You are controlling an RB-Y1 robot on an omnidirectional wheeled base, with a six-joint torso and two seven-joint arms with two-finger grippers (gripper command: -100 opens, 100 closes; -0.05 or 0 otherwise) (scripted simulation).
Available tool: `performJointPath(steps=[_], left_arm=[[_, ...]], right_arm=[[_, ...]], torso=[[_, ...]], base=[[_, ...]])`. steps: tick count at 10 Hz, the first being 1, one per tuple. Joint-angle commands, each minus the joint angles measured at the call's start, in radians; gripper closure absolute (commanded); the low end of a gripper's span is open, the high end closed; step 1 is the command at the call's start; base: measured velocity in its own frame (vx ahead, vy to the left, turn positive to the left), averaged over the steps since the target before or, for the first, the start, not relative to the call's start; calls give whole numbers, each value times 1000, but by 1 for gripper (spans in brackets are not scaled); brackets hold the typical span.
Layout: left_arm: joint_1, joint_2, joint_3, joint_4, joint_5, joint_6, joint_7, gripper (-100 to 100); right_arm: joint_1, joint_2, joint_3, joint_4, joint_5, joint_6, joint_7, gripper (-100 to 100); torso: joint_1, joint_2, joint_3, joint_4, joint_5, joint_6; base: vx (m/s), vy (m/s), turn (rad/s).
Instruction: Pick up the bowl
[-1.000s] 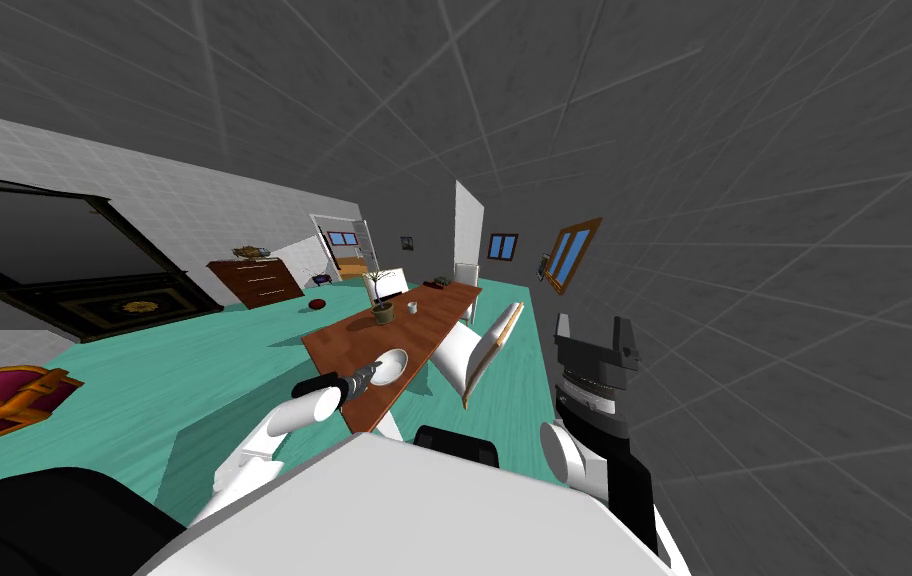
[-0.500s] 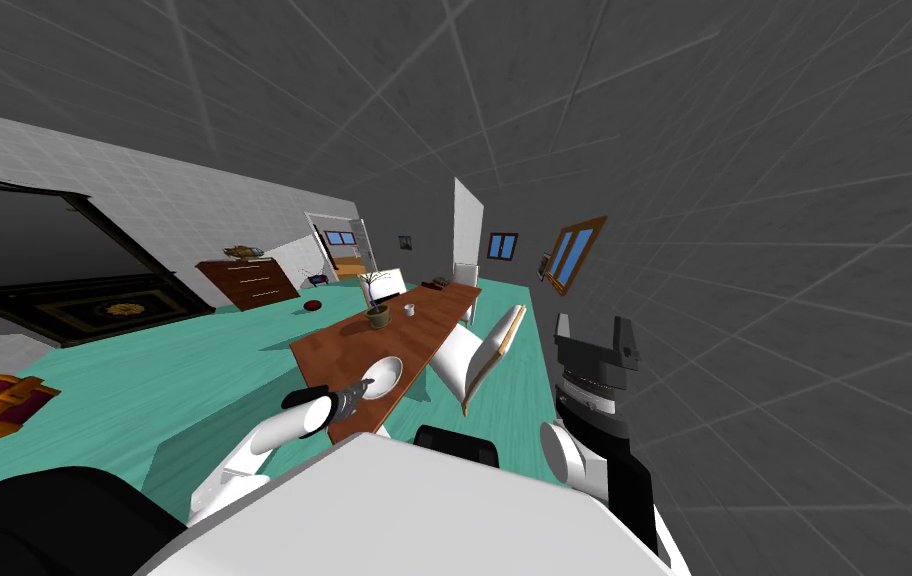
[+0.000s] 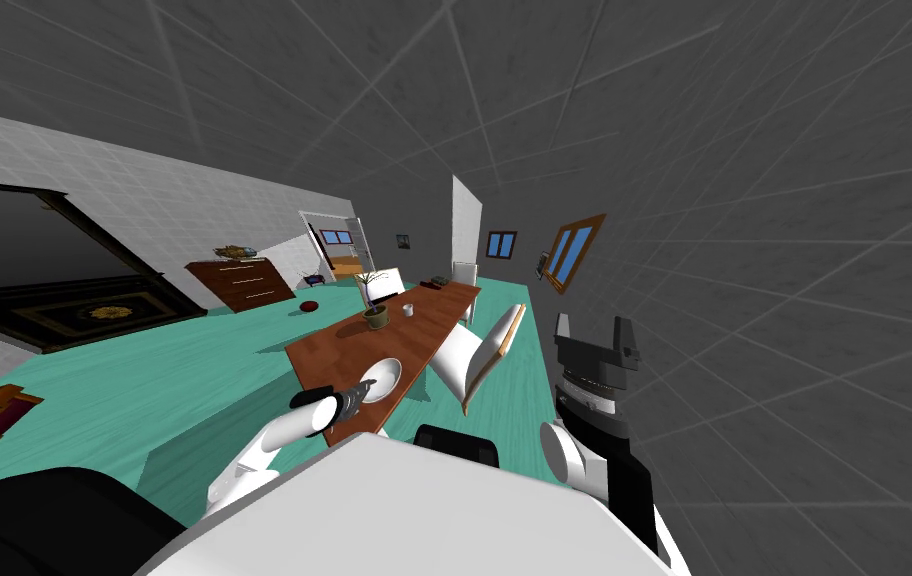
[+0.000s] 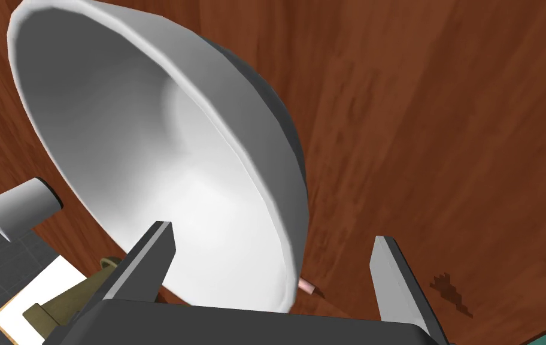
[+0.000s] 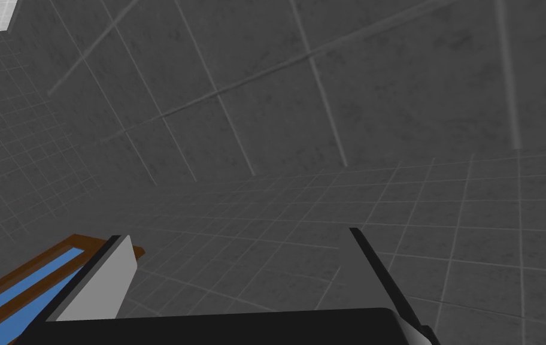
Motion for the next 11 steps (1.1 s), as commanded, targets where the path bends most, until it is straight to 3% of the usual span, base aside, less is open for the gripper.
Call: performJointPath(steps=[1, 2, 6, 7, 8, 10, 11], left_arm=[[0, 0, 0, 0, 0, 0, 0, -100], [-1, 0, -1, 3, 0, -4, 0, 100], [-1, 1, -1, 3, -1, -3, 0, 100], [0, 0, -1, 3, -1, -3, 0, 0], [12, 3, 10, -27, 9, 19, -2, 100], [27, 8, 24, -60, 23, 46, -9, 100], [23, 4, 18, -48, 18, 33, -8, 100]], right_arm=[[0, 0, 0, 0, 0, 0, 0, 0], [0, 0, 0, 0, 0, 0, 0, 0], [0, 0, 0, 0, 0, 0, 0, 0], [0, 0, 0, 0, 0, 0, 0, 0], [0, 0, 0, 0, 0, 0, 0, 0], [0, 0, 0, 0, 0, 0, 0, 0], [0, 0, 0, 0, 0, 0, 0, 0]], torso=[[0, 0, 0, 0, 0, 0], [-1, 0, 0, 0, 0, 0], [-2, 0, 0, 0, 0, 0], [-2, 0, 0, 0, -1, 0], [-2, 0, 0, 1, -1, 0], [-5, 1, 1, 1, -2, 0], [-5, 1, 1, 1, -2, 0]], base=[[-3, 14, -7], [0, 0, 0], [0, 0, 0], [0, 0, 0], [2, -18, 62], [6, -30, 41], [1, -14, 10]])
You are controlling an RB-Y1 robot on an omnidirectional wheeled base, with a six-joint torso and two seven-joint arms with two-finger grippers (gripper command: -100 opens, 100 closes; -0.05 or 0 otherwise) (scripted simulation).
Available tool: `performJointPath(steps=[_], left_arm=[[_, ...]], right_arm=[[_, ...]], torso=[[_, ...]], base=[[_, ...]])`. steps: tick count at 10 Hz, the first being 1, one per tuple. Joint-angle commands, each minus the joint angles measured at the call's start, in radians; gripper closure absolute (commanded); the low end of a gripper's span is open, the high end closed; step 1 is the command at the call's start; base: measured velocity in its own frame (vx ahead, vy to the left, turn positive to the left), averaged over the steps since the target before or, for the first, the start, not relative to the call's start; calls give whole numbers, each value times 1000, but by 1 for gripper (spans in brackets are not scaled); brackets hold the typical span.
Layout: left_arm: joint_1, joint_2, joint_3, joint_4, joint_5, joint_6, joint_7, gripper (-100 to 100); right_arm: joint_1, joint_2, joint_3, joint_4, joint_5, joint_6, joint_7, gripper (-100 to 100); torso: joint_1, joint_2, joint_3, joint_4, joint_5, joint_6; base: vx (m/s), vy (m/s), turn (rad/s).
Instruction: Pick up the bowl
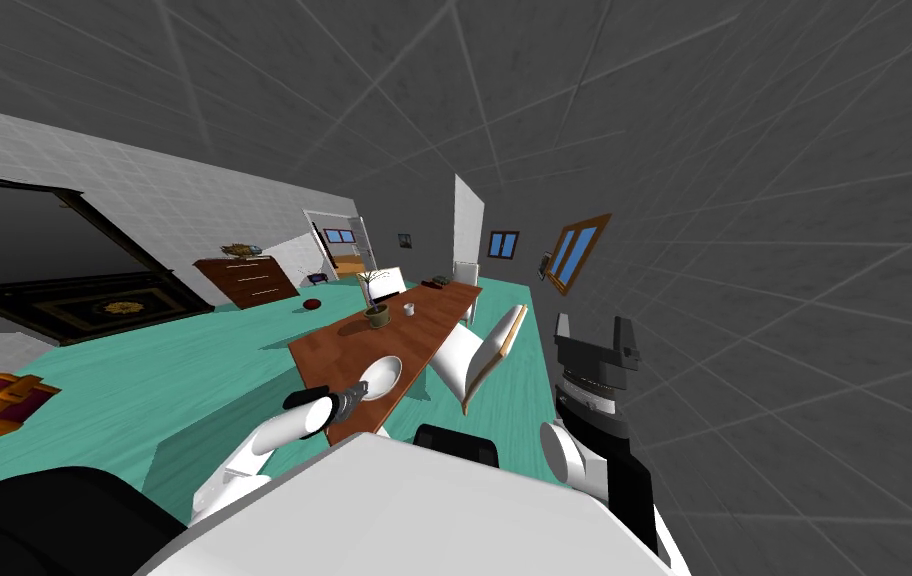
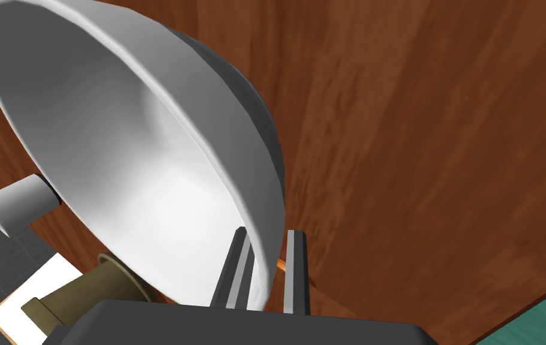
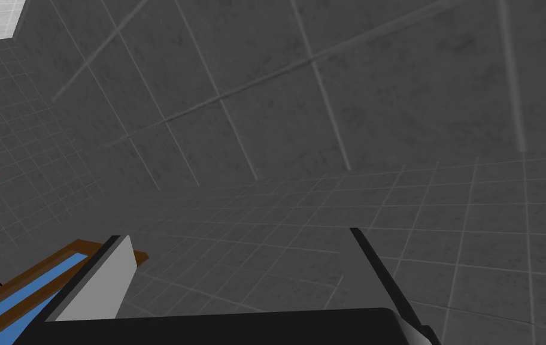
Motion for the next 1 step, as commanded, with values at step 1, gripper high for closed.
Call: performJointPath(steps=[1], left_arm=[[0, 0, 0, 0, 0, 0, 0, 0]], right_arm=[[0, 0, 0, 0, 0, 0, 0, 0]], torso=[[0, 0, 0, 0, 0, 0]], base=[[0, 0, 0]])
